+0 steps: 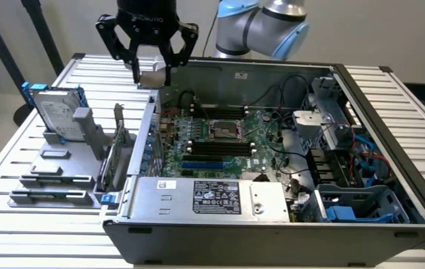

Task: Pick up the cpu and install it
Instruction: 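Pick up the cpu and move it towards the insertion slot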

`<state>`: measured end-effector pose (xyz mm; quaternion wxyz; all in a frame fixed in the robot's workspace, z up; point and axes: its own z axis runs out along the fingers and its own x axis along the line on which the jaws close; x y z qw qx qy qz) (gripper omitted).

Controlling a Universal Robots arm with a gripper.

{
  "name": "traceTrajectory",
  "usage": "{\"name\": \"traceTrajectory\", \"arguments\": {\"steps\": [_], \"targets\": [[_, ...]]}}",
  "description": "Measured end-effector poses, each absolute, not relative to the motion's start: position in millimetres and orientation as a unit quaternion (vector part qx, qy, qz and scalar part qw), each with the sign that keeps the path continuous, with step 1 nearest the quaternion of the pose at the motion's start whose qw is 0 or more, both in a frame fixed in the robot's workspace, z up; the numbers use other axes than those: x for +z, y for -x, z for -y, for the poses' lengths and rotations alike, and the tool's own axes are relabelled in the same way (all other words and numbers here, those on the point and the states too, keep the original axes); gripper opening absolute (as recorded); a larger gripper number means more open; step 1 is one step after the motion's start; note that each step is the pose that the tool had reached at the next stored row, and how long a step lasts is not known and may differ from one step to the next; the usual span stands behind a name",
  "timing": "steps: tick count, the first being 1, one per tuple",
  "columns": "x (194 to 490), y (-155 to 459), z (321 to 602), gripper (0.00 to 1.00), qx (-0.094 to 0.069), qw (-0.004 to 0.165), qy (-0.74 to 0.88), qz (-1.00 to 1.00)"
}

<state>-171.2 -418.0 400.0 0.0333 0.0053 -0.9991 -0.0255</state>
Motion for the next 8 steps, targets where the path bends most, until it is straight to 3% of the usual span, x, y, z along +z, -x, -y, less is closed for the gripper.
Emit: {"name": "traceTrajectory", "arguments": {"steps": [8], "targets": [[391.4, 136.2, 400.0, 0.55, -0.023, 0.033, -0.005, 0.999]]}}
